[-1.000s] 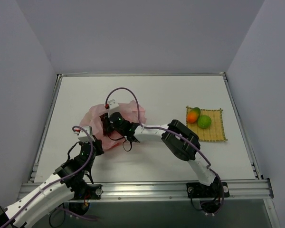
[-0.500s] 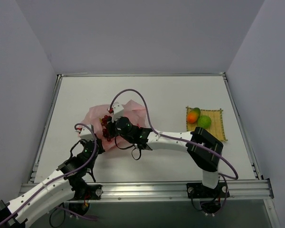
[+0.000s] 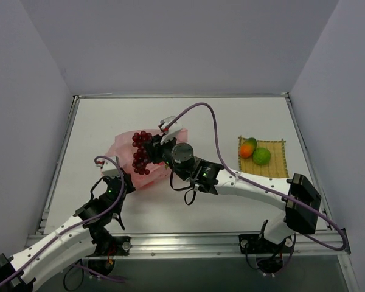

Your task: Take the fake fruits out of the plastic bag

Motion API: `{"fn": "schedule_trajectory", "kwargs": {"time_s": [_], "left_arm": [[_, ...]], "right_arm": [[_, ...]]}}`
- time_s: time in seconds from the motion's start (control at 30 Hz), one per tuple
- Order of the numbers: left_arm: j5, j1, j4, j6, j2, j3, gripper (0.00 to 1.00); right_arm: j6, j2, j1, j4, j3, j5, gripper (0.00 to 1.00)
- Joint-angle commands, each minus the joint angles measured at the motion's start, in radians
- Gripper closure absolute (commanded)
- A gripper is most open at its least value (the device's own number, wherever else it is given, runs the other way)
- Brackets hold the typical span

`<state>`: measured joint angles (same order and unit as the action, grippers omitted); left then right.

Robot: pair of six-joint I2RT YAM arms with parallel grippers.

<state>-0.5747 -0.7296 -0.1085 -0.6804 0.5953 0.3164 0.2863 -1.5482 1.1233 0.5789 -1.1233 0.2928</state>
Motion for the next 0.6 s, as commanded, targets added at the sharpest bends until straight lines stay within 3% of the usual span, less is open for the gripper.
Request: {"fn": "schedule_trajectory", "kwargs": {"time_s": [0.0, 0.2, 0.33, 0.43, 0.57], "left_arm": [[0.013, 0.009, 0.058, 0.015, 0.008, 0.015, 0.98], [0.007, 0.009, 0.046, 0.021, -0.006, 0.015, 0.98], [0.013, 0.009, 0.055, 0.031, -0.008, 0.021, 0.98], [0.032, 0.009, 0.058, 0.041, -0.003, 0.026, 0.98], [0.047, 0.01, 0.043, 0.054, -0.014, 0.038, 0.98]], "right_arm": [[0.031, 0.002, -0.052, 0.091, -0.003, 0.008, 1.0], [0.054, 0.028, -0.054, 0.111, -0.013, -0.015, 1.0], [0.031, 0.195, -0.06, 0.067, 0.017, 0.041, 1.0], [0.017, 0.334, -0.08, -0.015, 0.054, 0.132, 1.0], [0.02, 0.479, -0.131, -0.169, 0.121, 0.389, 1.0]]}}
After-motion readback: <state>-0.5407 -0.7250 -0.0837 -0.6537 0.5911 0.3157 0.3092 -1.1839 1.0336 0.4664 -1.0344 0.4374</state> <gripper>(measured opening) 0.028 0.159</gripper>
